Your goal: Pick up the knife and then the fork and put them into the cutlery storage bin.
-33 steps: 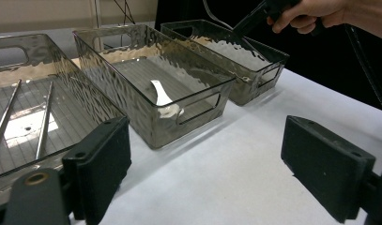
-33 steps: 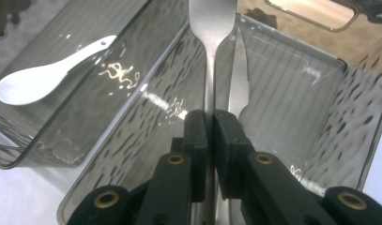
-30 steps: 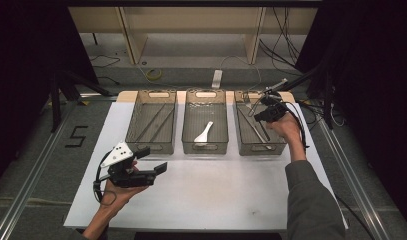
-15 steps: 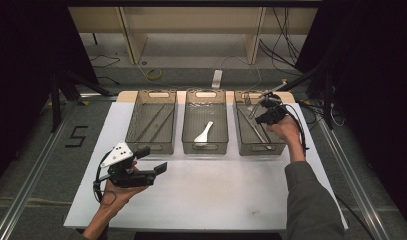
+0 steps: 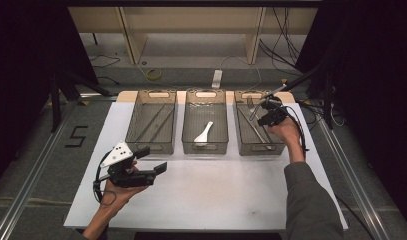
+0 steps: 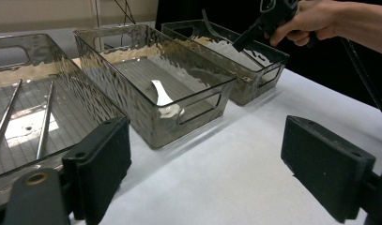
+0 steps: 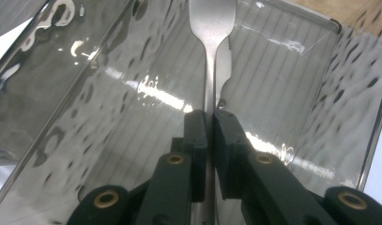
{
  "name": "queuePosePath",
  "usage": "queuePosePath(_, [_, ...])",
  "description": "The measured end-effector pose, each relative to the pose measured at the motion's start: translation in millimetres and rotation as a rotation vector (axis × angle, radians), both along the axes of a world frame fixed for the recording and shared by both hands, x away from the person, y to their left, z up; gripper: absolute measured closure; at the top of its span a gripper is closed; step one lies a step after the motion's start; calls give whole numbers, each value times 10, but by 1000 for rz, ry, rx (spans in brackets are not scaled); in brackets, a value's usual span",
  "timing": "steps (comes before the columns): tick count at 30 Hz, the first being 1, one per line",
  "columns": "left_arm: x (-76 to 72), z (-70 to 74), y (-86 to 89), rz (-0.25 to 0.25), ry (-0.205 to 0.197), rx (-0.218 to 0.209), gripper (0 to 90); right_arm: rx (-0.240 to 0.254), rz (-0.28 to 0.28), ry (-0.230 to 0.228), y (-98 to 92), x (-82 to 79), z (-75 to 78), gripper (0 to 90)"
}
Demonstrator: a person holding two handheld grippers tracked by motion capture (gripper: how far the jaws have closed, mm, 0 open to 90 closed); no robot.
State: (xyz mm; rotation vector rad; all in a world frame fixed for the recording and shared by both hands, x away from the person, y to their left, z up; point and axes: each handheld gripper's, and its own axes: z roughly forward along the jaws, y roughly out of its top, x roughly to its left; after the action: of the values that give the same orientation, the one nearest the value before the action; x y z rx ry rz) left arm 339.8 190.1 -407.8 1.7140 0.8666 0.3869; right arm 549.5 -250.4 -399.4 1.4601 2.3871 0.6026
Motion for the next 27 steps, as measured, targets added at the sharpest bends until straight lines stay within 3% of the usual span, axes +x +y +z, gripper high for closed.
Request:
queuePosePath(10, [-1, 4, 7, 1, -1, -4, 156, 6, -17, 38, 58, 32, -80, 832])
queuePosePath(14, [1, -1, 5, 2, 2, -2, 156, 50, -51, 37, 70, 43, -65, 703])
queuePosePath(22, [2, -2, -3, -1, 2, -2, 156, 91, -69, -11, 47, -34, 79, 588])
queuePosePath(27, [2, -4, -7, -5, 4, -2, 156, 136, -69, -14, 51, -92, 116, 538])
